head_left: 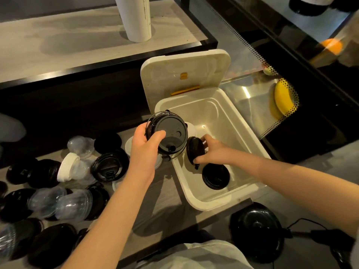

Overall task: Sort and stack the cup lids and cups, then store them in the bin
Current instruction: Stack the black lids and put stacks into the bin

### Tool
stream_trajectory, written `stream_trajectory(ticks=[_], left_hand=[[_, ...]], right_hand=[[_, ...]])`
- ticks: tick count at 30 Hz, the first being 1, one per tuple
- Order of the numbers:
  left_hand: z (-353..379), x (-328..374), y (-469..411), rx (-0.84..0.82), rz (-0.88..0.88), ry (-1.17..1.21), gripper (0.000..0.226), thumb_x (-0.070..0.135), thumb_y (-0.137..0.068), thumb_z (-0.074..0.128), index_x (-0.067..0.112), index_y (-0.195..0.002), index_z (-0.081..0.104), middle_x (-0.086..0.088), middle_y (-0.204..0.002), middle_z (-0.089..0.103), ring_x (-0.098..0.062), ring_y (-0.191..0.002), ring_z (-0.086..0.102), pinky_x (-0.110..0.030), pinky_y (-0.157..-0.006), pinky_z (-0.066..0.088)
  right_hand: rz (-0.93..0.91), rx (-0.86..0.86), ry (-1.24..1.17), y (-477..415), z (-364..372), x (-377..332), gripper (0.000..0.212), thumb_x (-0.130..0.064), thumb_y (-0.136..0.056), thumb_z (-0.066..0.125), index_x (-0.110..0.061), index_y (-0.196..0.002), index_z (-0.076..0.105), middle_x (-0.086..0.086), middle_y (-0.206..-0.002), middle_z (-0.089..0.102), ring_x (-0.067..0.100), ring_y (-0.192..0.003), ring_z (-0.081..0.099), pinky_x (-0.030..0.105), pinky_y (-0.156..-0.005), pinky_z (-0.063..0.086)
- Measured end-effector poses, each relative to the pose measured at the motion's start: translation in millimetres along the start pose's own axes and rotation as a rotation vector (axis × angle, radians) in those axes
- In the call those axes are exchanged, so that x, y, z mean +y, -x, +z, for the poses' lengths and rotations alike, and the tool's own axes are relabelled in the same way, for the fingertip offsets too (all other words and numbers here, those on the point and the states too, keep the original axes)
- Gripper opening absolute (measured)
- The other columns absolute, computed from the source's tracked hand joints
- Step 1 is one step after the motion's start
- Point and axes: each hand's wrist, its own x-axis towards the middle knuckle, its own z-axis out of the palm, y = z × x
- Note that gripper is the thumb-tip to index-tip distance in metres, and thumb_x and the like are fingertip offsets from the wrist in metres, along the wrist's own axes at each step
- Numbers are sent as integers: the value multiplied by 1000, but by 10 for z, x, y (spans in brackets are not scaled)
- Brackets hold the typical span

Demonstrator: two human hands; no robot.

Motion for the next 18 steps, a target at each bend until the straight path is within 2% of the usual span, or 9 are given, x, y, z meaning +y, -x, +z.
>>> stream_trajectory(ticks=[3, 5, 9, 12, 15, 18], left_hand=[[37, 28, -31, -19, 1, -7, 27, 9, -88, 55, 17, -114, 55, -3, -108, 64, -19, -105, 60, -37, -91, 50], [62, 57, -66, -30, 7, -18, 24, 10, -88, 56, 19, -110, 56, -4, -109, 63, -20, -105, 60, -39, -94, 50], [91, 86, -122, -25, 4, -34, 22, 11, -88, 56, 24, -106, 55, -4, -110, 63, -20, -106, 59, -44, -98, 48], [79, 72, -149, -9, -6, -38, 21, 11, -88, 56, 25, -103, 56, -4, -110, 63, -21, -106, 59, -45, -98, 48], [49, 68, -170, -1, -5, -25, 24, 10, -88, 55, 20, -110, 56, -5, -110, 64, -19, -105, 60, -39, -95, 50], [44, 75, -184, 1, -7, -17, 26, 9, -88, 55, 18, -113, 55, -5, -111, 64, -20, -105, 61, -37, -93, 51]], right_hand=[[-47, 114, 199, 33, -148, -33, 62, -34, -65, 78, -18, -109, 38, -3, -95, 51, 21, -85, 57, 32, -63, 48], [-33, 169, 406, -1, -210, -66, 57, -35, -67, 76, -17, -103, 36, 0, -99, 49, 22, -84, 53, 31, -63, 43], [52, 153, 741, -190, -198, -156, 57, -26, -78, 70, -7, -122, 39, 9, -120, 50, 27, -101, 58, 32, -68, 45], [94, 52, 944, -328, -99, -158, 50, -16, -84, 62, -4, -128, 42, 11, -126, 52, 27, -111, 58, 34, -79, 48], [132, -11, 1030, -381, -49, -138, 59, -18, -80, 66, -6, -131, 40, 10, -128, 47, 26, -115, 54, 32, -79, 46], [130, 9, 1092, -427, -38, -117, 51, -14, -83, 60, -8, -130, 44, 9, -126, 48, 26, -112, 55, 31, -79, 49]])
